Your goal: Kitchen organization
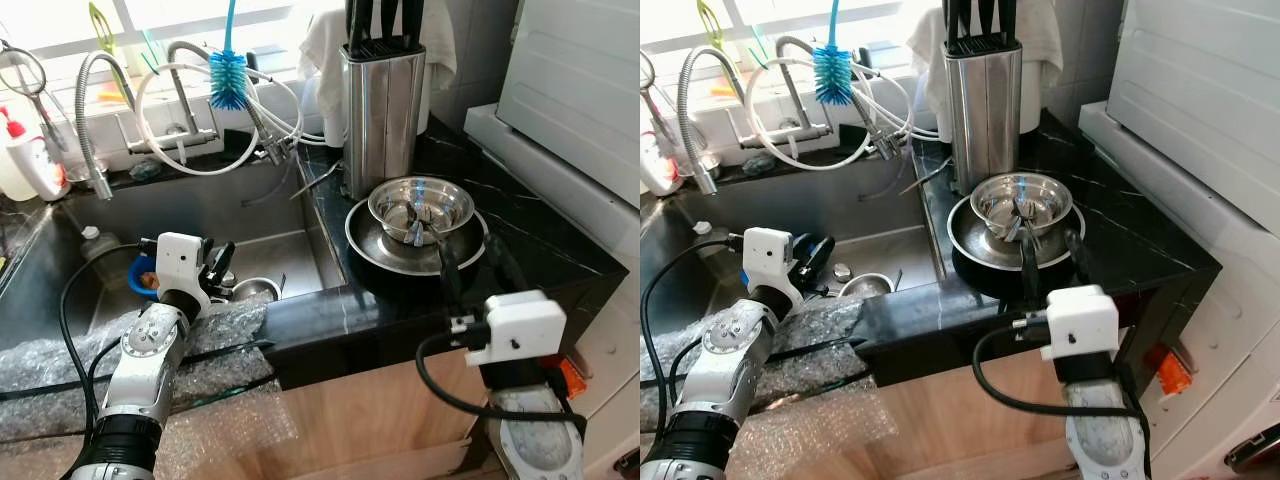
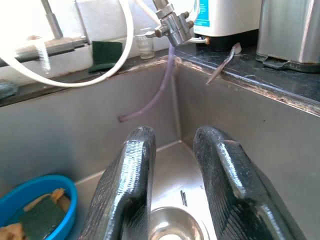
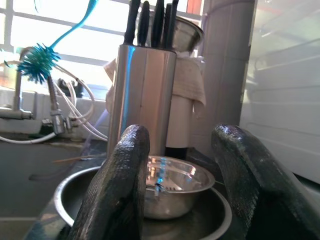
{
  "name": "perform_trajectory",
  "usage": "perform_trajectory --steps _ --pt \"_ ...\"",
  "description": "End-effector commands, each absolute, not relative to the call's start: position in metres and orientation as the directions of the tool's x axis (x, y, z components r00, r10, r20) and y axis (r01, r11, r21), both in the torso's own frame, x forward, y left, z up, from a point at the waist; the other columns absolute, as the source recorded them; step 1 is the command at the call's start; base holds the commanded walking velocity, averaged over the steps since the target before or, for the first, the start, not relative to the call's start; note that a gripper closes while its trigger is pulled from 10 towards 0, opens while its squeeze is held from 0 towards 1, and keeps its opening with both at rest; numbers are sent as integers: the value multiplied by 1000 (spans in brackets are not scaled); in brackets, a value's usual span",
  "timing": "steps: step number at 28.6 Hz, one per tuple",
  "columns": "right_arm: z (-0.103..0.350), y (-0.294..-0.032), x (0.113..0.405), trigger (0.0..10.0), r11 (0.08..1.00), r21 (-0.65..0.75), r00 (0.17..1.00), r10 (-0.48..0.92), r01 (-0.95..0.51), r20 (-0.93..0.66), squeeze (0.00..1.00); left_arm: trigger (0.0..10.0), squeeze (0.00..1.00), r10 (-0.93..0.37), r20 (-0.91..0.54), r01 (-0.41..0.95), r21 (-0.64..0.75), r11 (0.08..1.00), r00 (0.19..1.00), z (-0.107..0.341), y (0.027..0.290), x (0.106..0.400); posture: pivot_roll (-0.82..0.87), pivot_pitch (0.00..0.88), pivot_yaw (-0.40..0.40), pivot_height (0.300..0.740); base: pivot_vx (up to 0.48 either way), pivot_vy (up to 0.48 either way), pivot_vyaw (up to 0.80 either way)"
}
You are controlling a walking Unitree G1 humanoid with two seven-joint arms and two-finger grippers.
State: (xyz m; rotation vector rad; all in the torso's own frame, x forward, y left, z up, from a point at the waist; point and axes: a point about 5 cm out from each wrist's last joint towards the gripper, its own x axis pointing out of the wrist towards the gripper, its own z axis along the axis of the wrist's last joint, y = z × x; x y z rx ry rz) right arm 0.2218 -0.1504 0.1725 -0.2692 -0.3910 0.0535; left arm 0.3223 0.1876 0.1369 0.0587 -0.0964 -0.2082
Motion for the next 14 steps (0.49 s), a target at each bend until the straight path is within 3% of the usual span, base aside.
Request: perform_trajectory --steps 1,14 --pt "170 -151 223 10000 968 -253 931 87 6 355 0 10000 0 -196 105 189 74 979 975 142 188 325 -160 0 109 740 0 0 0" --pt "163 -155 229 10000 965 -262 941 117 -31 317 0 10000 0 -197 109 191 60 980 974 142 184 324 -160 0 107 740 0 0 0"
